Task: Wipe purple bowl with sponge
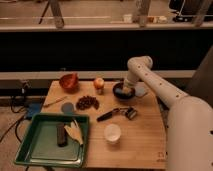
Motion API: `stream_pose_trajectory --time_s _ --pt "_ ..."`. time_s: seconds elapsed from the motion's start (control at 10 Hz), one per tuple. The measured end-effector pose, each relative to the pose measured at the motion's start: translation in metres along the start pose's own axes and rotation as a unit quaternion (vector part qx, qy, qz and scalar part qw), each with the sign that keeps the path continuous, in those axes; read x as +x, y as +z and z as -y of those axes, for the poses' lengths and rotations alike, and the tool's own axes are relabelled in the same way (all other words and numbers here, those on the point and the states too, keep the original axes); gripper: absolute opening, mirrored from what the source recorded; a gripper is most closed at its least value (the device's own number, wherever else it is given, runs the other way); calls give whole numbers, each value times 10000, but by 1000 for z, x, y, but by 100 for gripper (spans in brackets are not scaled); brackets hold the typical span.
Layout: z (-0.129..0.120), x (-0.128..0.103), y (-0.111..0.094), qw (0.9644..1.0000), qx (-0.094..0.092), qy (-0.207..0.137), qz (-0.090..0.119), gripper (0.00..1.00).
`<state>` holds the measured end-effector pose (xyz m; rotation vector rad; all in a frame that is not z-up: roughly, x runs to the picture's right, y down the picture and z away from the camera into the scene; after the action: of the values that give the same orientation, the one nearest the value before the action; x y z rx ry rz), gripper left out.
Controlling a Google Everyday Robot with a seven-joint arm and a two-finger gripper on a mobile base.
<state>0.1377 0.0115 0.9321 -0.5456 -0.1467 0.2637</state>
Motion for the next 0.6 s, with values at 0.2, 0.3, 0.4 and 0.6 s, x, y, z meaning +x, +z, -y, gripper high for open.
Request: stream_pose_trajectory --time_s 0.2,0.3,0.4,0.6 --pt "0 0 1 10000 -20 15 5 37" --pt "0 0 2 10000 -31 14 7 37" --pt "0 1 3 10000 -43 15 8 37" --pt "0 2 4 10000 -68 13 12 37"
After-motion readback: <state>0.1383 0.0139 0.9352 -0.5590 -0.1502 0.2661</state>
